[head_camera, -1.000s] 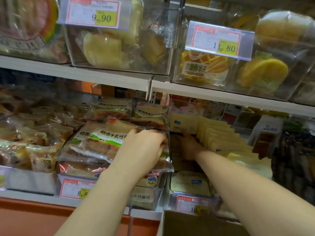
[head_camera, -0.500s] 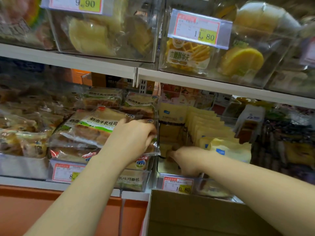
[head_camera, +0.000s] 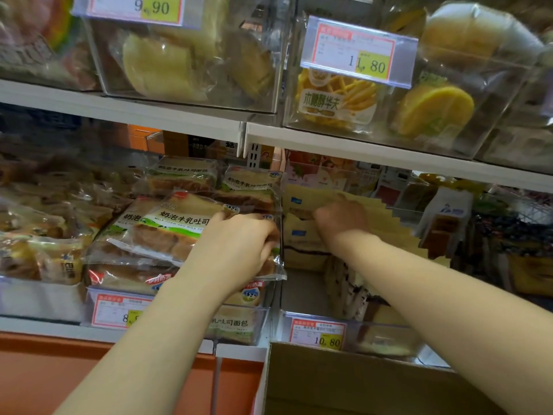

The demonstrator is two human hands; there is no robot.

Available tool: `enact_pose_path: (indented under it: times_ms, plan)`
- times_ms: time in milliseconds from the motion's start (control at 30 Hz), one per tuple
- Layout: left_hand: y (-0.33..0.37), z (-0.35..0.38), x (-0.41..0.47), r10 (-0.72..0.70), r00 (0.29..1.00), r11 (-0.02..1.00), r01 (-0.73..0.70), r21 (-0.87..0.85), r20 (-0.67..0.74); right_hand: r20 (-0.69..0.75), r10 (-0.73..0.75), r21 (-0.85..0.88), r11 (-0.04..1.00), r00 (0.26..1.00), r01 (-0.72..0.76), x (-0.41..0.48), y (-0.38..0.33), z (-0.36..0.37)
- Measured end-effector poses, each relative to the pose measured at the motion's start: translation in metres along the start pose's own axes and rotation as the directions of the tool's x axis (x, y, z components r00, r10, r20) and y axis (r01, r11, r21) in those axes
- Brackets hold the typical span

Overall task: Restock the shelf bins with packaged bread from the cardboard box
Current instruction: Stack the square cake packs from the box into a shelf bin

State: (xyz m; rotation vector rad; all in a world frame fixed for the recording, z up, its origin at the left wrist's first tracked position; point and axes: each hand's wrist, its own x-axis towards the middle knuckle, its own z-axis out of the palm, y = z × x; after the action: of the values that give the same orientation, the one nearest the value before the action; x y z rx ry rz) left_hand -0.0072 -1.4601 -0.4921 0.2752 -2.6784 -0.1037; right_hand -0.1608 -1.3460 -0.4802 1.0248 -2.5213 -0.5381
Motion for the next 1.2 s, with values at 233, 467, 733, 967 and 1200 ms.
enact_pose_path:
  times_ms: [233,467,733,967,1200]
  plan:
    - [0.001,-0.003,0.002,-0.002,1.000,1.000,0.002,-0.017,0.001,-0.039,0.203,0.601,0.787,0.978,-0.139,0.032,-0.012,0.029]
    - [0.000,0.000,0.001,0.014,1.000,1.000,-0.015,-0.019,-0.016,0.179,0.004,0.515,0.852,0.984,-0.097,0.031,-0.022,0.079]
    - [0.002,-0.002,0.005,-0.005,0.999,1.000,0.005,0.007,-0.033,0.163,-0.030,0.586,0.807,0.986,-0.072,0.027,-0.027,0.052]
    - [0.030,-0.018,-0.021,0.012,0.995,0.999,-0.016,-0.038,-0.103,-0.156,-0.054,0.664,0.734,0.986,0.145,-0.073,-0.003,-0.012]
    - [0.071,-0.017,-0.092,0.043,0.999,0.996,-0.043,-0.074,-0.005,-0.286,-0.124,0.730,0.615,0.950,0.300,-0.195,0.016,0.002]
